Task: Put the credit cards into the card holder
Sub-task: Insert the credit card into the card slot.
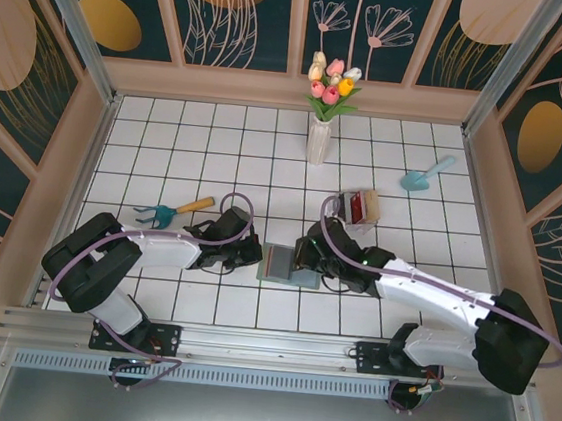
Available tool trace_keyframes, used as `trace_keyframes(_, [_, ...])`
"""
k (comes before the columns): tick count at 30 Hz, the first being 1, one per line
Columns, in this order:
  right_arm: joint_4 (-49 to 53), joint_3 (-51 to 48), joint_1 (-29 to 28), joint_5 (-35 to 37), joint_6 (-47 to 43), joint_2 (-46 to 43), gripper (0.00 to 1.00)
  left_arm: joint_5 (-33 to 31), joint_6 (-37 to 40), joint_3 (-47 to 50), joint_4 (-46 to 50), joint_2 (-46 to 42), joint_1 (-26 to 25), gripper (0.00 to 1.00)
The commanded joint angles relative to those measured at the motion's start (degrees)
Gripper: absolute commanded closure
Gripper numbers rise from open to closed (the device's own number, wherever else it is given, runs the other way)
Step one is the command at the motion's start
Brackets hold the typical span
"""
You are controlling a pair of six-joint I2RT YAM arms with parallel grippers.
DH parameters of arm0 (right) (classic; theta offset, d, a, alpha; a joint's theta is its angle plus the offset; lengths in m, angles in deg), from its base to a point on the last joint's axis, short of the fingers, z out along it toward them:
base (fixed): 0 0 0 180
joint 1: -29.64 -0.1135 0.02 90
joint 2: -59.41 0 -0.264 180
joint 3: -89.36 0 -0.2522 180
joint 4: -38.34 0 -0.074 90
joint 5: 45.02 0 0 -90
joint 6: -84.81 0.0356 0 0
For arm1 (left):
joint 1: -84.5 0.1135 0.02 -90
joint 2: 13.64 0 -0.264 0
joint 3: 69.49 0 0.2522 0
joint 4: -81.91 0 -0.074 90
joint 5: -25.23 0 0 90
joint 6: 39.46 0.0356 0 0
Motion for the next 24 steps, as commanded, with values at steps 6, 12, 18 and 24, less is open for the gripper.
trace_keyframes(6, [-14.36, -9.32, 4.21, -7.81, 1.99, 0.55, 0.96, -0.08, -1.02, 1.28, 0.94, 0.90, -0.15, 0.96])
trace_keyframes(12, [-27.40, -17.92, 8.55, -15.84, 2.38, 0.24, 0.95, -0.01, -1.17, 1.41, 0.74, 1.43, -0.13, 0.96])
trace_keyframes(18, [-34.81, -22.20, 9.46, -17.89, 5.03, -0.19, 0.96, 0.09, -1.52, 1.58, 0.50, 1.69, -0.11, 0.96])
trace_keyframes(24, [-34.19, -23.04, 11.07, -18.12, 4.38, -4.47, 0.96, -0.09, -1.76, 1.70, 0.35, 1.56, -0.15, 0.96])
